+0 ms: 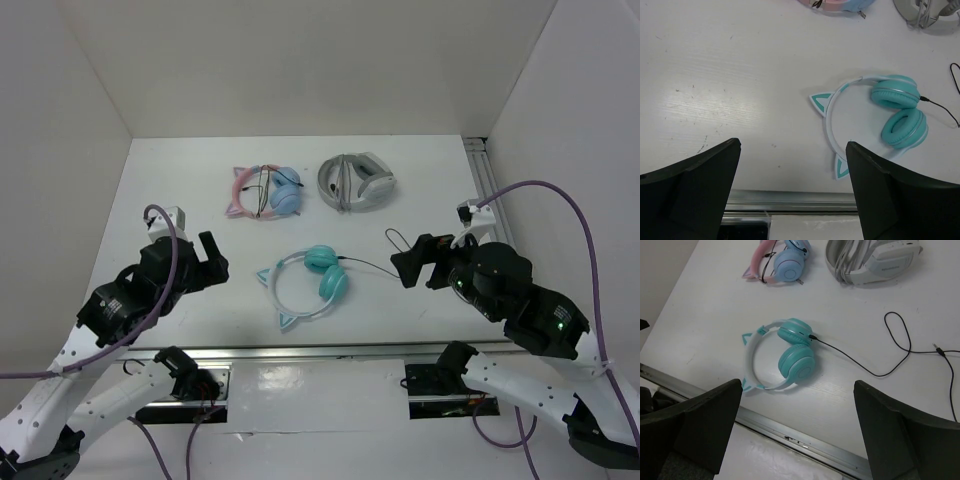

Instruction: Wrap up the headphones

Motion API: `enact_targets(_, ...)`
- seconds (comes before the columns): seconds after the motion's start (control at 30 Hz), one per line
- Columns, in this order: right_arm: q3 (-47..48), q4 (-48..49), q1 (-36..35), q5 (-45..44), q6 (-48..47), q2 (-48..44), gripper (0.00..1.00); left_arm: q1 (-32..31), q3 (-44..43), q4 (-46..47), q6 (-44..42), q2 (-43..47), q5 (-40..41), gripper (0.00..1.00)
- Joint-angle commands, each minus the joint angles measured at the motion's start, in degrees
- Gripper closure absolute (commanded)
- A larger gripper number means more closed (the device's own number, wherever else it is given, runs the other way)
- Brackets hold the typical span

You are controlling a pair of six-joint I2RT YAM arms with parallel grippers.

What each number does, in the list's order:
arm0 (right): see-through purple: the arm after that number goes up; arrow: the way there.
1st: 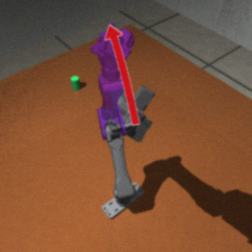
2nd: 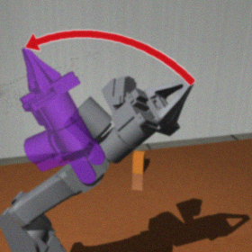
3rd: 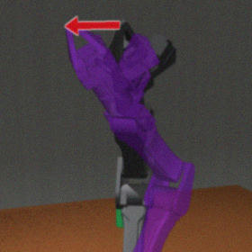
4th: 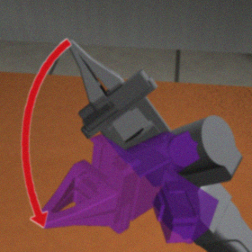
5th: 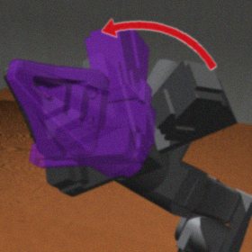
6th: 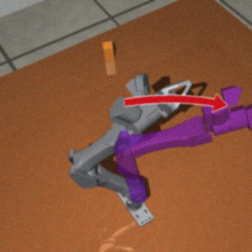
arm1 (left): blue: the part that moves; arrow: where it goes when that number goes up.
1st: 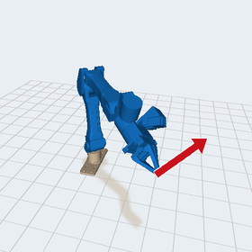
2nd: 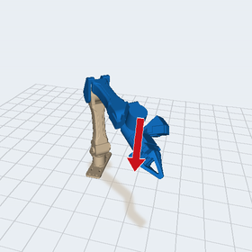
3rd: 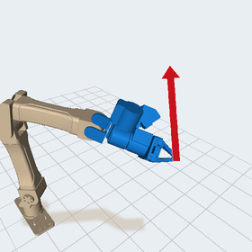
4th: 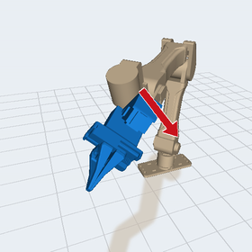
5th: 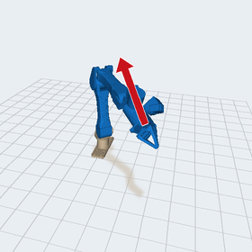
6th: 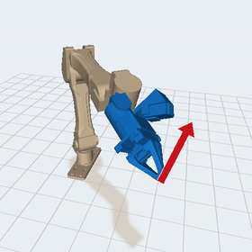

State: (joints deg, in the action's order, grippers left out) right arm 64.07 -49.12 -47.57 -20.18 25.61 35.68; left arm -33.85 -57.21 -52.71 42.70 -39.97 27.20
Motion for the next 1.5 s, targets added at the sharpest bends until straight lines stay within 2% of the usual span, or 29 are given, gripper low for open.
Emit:
enact_targets(0.0, -1.4, 1.2, 0.5, -1.3, -0.3, 0.3, 0.0, -0.1, 0.3, -0.1, 2.6, 0.2, 2.2, 0.0)
enact_targets(0.17, -3.4, 6.1, 0.5, 1.0, -0.3, -4.3, 0.0, -0.1, 0.3, -0.1, 2.6, 0.9, 2.8, 0.0)
enact_targets(0.27, -2.8, 4.0, 0.5, 0.4, 0.2, -3.1, 0.0, -0.1, 1.3, -0.1, 4.2, 3.3, 4.2, 0.0)
enact_targets(0.37, -2.3, 3.9, 1.0, 0.4, 0.2, -2.3, 0.0, -0.1, 1.9, 3.5, 0.5, 4.0, 0.3, 0.0)
enact_targets(0.4, -2.3, 3.9, 1.0, 0.4, -0.3, -1.7, 0.0, -0.1, 1.9, 3.5, 0.5, 2.5, -0.5, 0.0)
enact_targets(0.47, -2.3, 3.9, 1.0, 1.1, -0.3, -1.1, 0.0, -0.1, 0.7, 0.2, 6.3, -5.8, -1.0, 0.0)
enact_targets(0.57, -2.3, 5.8, 1.0, 1.6, -0.9, -0.5, 0.0, -0.1, -0.2, 0.1, 9.6, -16.2, -5.0, 0.0)
enact_targets(0.7, -5.2, 8.7, 1.0, 2.7, -0.9, -0.5, 0.0, -2.2, 4.9, 10.3, 13.5, -17.7, -9.7, 0.0)
enact_targets(0.8, -7.6, 8.7, 1.0, 3.8, -0.9, -0.5, 0.0, -5.6, 5.6, 12.7, 19.0, -21.8, -8.8, 0.0)
enact_targets(1.0, -11.7, 10.3, 1.0, 4.6, -0.9, -3.2, 0.0, -12.6, 6.1, 15.0, 27.0, -38.2, -4.4, 0.03)
enact_targets(1.13, -10.5, 9.8, 1.0, 6.6, -0.9, -4.4, 0.0, -14.1, 6.1, 15.0, 30.4, -46.6, -2.8, 0.06)
enact_targets(1.2, -9.9, 9.7, 1.0, 7.2, -0.9, -5.0, 0.0, -14.1, 6.1, 15.0, 31.1, -49.1, -2.2, 0.19)
enact_targets(1.3, -9.3, 8.6, 1.0, 7.2, -0.9, -5.5, 0.0, -14.1, 6.1, 15.0, 32.4, -49.8, -1.5, 0.19)
enact_targets(1.4, -8.8, 8.1, 1.0, 7.2, -1.5, -5.5, 0.0, -13.5, 7.2, 16.2, 32.4, -51.0, -2.1, 0.14)
enact_targets(1.47, -8.8, 8.1, 1.0, 7.7, -1.5, -5.5, 0.0, -12.9, 7.9, 17.7, 32.4, -51.7, -3.2, 0.0)
